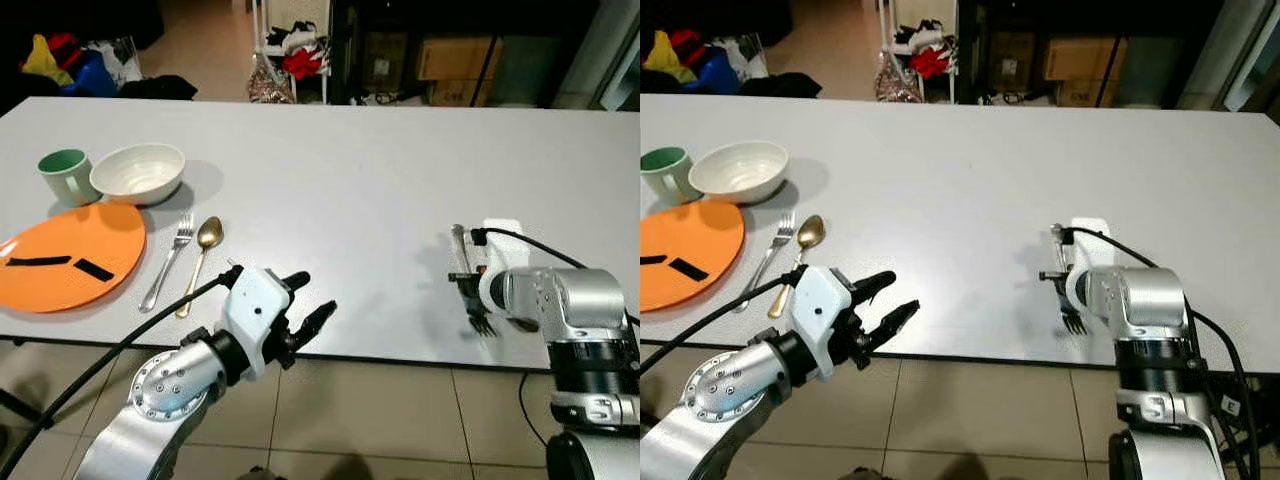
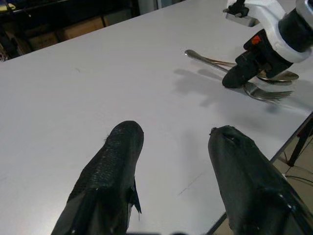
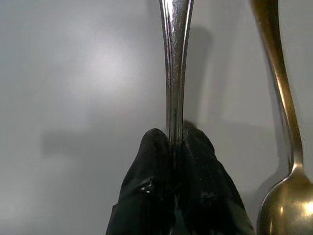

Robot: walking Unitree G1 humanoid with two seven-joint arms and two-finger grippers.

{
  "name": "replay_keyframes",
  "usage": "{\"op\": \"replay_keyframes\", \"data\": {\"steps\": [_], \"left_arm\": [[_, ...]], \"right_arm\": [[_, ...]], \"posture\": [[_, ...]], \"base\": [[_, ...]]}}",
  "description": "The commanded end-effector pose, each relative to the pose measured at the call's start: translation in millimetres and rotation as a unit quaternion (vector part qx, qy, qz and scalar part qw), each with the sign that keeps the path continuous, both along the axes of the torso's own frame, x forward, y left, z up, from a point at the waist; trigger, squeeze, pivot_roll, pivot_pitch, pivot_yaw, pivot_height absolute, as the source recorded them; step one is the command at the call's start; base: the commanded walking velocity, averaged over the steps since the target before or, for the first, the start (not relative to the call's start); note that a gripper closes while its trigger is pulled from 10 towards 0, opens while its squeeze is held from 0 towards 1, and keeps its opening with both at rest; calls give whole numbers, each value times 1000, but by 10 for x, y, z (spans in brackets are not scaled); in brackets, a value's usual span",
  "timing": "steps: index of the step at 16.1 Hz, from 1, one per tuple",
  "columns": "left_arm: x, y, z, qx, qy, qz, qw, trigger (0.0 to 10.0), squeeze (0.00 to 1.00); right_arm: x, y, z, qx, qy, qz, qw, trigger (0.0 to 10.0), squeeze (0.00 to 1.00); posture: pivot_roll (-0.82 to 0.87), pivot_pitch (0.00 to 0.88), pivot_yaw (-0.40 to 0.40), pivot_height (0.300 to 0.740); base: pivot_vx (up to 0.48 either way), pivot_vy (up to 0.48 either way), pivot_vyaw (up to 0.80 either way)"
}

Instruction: Setting the table

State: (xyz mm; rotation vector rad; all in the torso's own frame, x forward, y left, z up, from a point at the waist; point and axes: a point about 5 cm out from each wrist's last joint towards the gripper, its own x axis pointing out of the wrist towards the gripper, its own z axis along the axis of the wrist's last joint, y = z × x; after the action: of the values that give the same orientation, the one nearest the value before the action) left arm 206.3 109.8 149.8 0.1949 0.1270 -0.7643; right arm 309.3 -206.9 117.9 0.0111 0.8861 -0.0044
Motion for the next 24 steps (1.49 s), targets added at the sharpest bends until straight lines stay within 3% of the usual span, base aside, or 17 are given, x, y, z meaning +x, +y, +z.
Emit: {"op": "replay_keyframes", "data": {"steps": [1, 6, 7, 8, 9, 11, 13, 18, 19, 24], "left_arm": [[-31, -12, 19, 0, 1, -9, 1000, 10000, 0], [-36, -21, 20, 1, 2, -12, 1000, 10000, 0], [-38, -23, 20, 0, 3, -13, 1000, 10000, 0], [-38, -23, 20, 0, 3, -13, 1000, 10000, 0], [-39, -26, 20, 0, 4, -15, 1000, 10000, 0], [-44, -34, 18, -2, 6, -18, 1000, 10000, 0], [-51, -40, 15, -3, 7, -20, 1000, 10000, 0], [-68, -51, 12, -4, 14, -33, 999, 10000, 0], [-70, -50, 11, -4, 16, -39, 999, 10000, 0], [-63, -77, 0, -5, 25, -67, 997, 10000, 0]], "right_arm": [[29, -21, -6, -5, 1, -12, 1000, 10000, 0], [65, -26, -48, -5, 4, -23, 1000, 10000, 0], [65, -20, -61, -6, 7, -23, 1000, 10000, 90], [65, -20, -61, -6, 7, -23, 1000, 10000, 90], [57, -13, -75, -6, 11, -22, 1000, 10000, 380], [37, -8, -110, -7, 18, -21, 1000, 10000, 753], [34, -16, -119, -8, 19, -21, 1000, 10000, 765], [38, -21, -90, -11, 17, -24, 1000, 10000, 906], [38, -25, -39, -8, 9, -26, 1000, 10000, 941], [-39, -95, 334, -5, -27, -24, 999, 10000, 933]], "posture": [[-96, 0, 29, 740], [-92, 0, 28, 740], [-95, 0, 29, 740], [-95, 0, 29, 740], [-95, 0, 29, 740], [-95, 0, 27, 740], [-96, 0, 27, 740], [-98, 0, 30, 740], [-104, 0, 36, 740], [-127, 0, 41, 740]], "base": [[0, 0, 0], [0, 0, 0], [0, 0, 0], [0, 0, 0], [0, 0, 0], [0, 0, 0], [0, 0, 0], [0, 0, 0], [0, 0, 0], [0, 0, 0]]}}
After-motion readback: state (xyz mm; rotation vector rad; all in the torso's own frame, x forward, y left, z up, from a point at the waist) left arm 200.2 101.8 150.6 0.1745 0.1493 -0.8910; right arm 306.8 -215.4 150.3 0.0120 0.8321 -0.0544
